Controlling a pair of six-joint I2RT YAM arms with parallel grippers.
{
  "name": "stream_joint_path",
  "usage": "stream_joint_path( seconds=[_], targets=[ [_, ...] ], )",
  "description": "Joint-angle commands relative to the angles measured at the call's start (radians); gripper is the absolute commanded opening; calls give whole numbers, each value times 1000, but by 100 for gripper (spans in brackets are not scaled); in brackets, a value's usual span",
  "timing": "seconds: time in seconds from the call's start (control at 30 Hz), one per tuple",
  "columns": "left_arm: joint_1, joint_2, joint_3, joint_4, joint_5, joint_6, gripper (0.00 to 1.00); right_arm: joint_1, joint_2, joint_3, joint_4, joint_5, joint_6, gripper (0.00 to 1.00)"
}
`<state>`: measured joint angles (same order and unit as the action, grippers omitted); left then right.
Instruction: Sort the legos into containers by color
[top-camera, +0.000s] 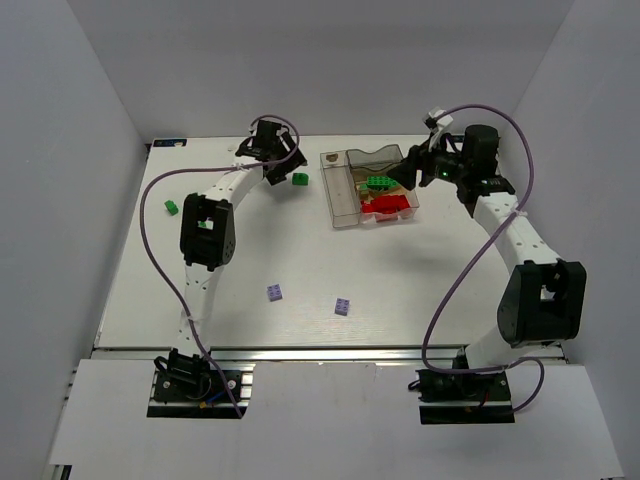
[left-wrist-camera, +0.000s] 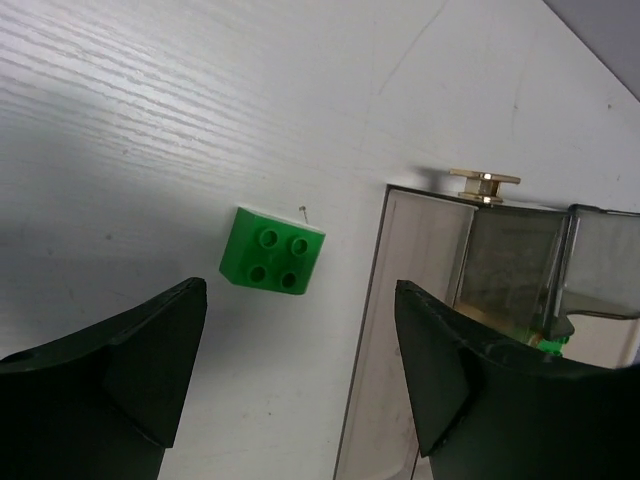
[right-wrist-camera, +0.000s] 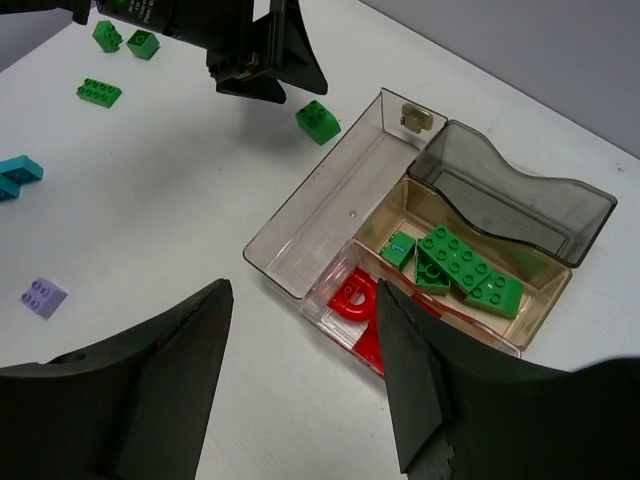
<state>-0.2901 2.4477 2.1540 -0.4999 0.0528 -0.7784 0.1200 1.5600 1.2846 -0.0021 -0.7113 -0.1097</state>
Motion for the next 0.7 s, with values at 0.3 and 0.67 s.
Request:
stream_joint_path(
  seconds=[0.3, 0.67],
  targets=[
    [-37, 31, 75, 92, -185, 96, 81, -82, -63, -71, 166, -102, 157, 65],
    [-73, 105, 138, 175, -257, 159, 69, -109, -98, -130, 182, -128, 183, 66]
  ],
)
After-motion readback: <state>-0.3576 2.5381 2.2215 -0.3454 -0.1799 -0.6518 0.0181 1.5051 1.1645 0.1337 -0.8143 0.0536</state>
